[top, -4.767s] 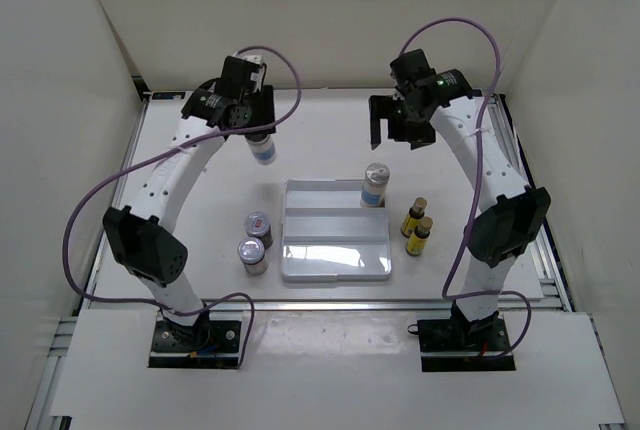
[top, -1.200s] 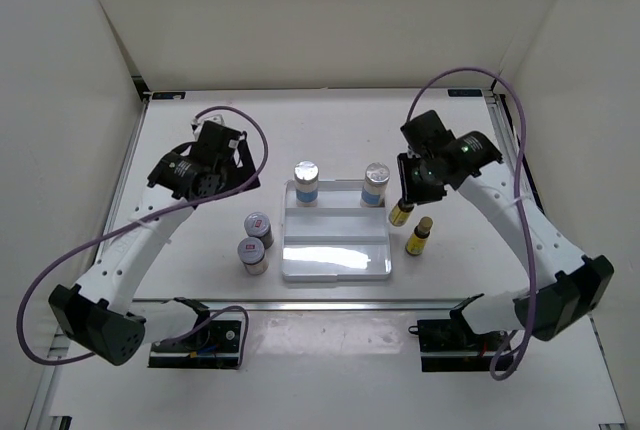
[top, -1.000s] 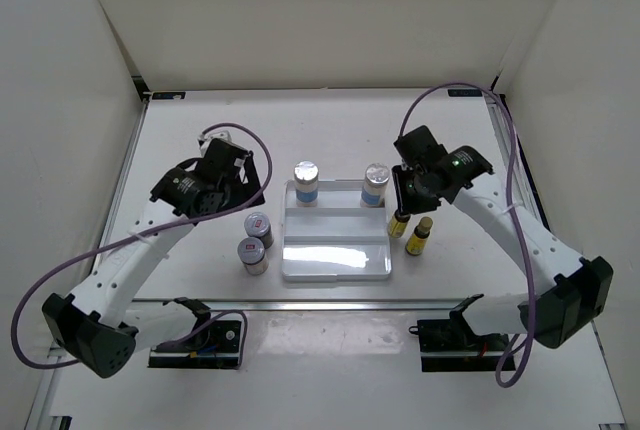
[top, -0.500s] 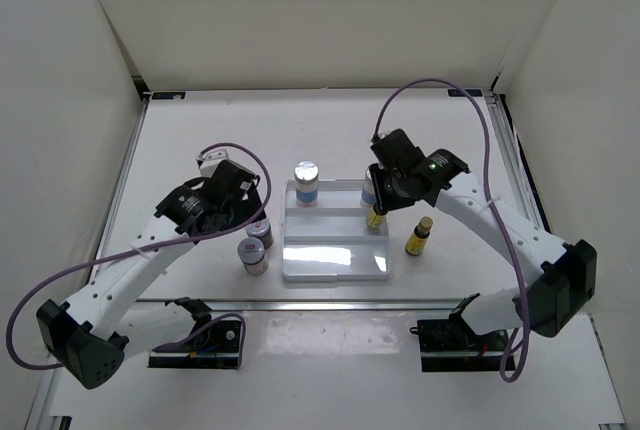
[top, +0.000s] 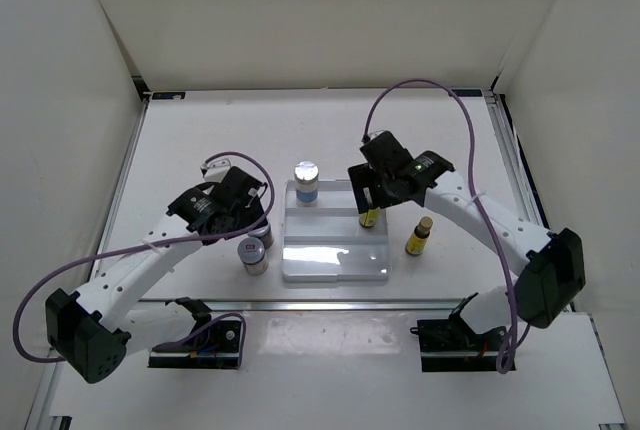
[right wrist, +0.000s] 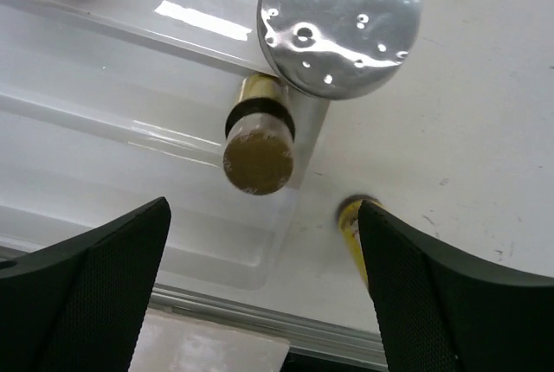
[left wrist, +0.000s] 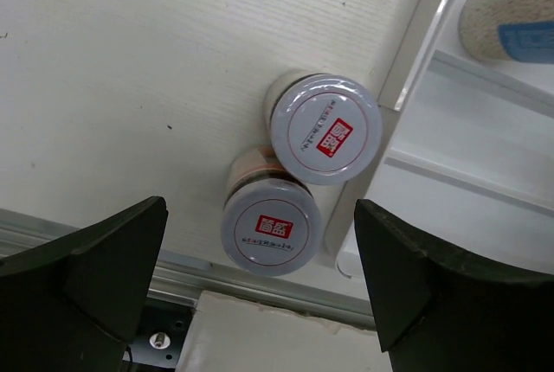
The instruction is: Organize the condiment bottles
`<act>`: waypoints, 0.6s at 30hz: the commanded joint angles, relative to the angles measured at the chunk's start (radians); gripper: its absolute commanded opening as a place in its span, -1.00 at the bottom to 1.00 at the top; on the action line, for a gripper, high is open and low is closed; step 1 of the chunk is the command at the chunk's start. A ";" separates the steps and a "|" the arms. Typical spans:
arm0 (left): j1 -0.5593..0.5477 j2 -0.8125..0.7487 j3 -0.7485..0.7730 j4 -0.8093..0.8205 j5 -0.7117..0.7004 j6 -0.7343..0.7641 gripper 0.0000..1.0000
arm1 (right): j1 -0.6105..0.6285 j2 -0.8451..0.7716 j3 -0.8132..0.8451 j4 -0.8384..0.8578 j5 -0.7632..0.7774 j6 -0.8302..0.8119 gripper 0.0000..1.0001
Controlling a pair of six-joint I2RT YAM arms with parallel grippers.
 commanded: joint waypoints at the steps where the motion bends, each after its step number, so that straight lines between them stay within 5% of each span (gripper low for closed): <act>1: -0.010 -0.028 -0.024 0.000 -0.071 -0.020 1.00 | 0.009 -0.118 0.024 -0.018 0.085 -0.011 0.85; 9: -0.029 -0.079 -0.105 0.009 -0.127 -0.065 1.00 | 0.009 -0.400 -0.122 -0.111 0.252 0.128 1.00; 18: -0.038 -0.079 -0.114 0.018 -0.170 -0.033 1.00 | 0.009 -0.420 -0.284 -0.200 0.303 0.355 0.81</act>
